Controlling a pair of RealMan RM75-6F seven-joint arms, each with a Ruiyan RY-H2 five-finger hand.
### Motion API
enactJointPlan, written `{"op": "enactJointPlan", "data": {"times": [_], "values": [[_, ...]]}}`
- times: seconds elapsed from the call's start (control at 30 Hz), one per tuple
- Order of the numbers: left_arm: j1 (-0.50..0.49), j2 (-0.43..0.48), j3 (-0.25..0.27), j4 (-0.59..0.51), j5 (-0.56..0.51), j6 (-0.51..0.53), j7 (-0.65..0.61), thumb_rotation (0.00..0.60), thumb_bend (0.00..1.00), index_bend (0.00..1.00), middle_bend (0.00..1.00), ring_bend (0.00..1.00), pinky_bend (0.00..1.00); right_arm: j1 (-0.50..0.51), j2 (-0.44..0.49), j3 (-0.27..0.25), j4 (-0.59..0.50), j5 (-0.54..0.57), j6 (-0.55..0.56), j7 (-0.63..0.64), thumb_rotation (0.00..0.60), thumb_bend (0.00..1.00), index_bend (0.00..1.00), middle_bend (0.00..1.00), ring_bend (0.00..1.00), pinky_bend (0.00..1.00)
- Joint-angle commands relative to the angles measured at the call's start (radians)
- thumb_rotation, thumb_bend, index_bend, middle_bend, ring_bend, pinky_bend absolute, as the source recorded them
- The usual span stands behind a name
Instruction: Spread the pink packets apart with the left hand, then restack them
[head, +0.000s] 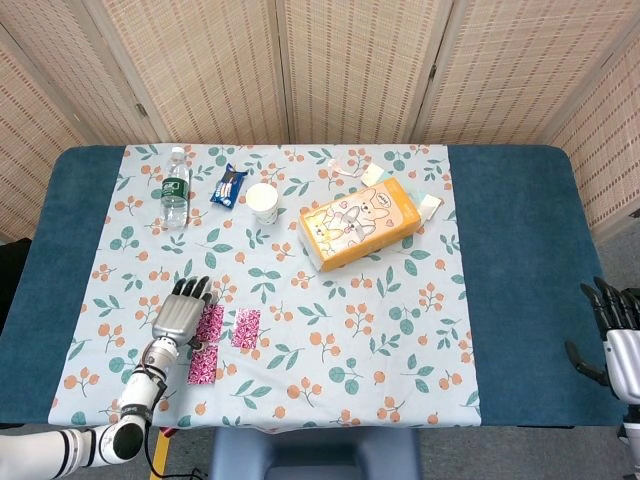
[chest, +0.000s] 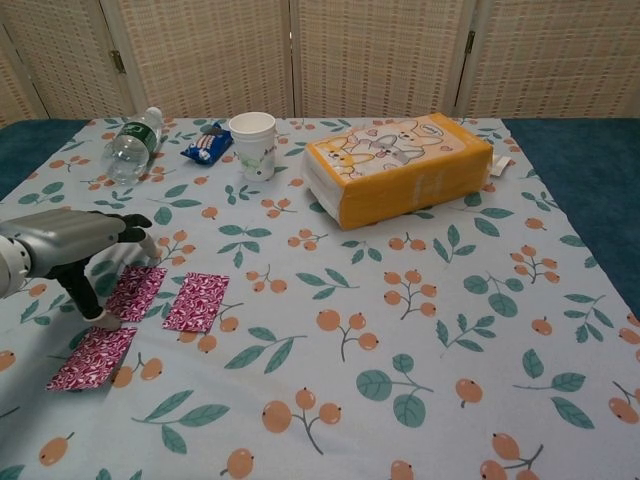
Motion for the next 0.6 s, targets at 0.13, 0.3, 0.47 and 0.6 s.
{"op": "enactJointPlan", "data": {"times": [0.13,0.3,0.47,0.6], "values": [[-0.008,0.002,0.002,-0.001,-0.016,-0.001,0.009,0.6,0.15,0.27,0.01,0.0,0.0,-0.002,0.0,0.0,0.002,0.001,0.003,0.003,0.6,0.39,0.04,0.03,0.0,0.0],[-0.012,0.006,0.005,-0.007,-0.025,-0.001,0.009,0.6,0.16,0.28,0.01,0.0,0.0,-0.003,-0.002,0.0,0.004,0.0,0.003,0.005,0.6,0.39,0.04,0.03,0.0,0.0],[-0.013,0.006,0.01,-0.01,-0.021,0.004,0.004,0.6,0.16,0.3,0.01,0.0,0.0,-0.004,-0.001,0.0,0.005,0.001,0.004,0.006,0.6,0.39,0.04,0.03,0.0,0.0],[-0.015,0.003,0.012,-0.005,-0.024,0.003,0.002,0.6,0.16,0.3,0.01,0.0,0.0,-0.005,-0.001,0.0,0.005,0.0,0.005,0.006,0.6,0.39,0.04,0.03,0.0,0.0]]}}
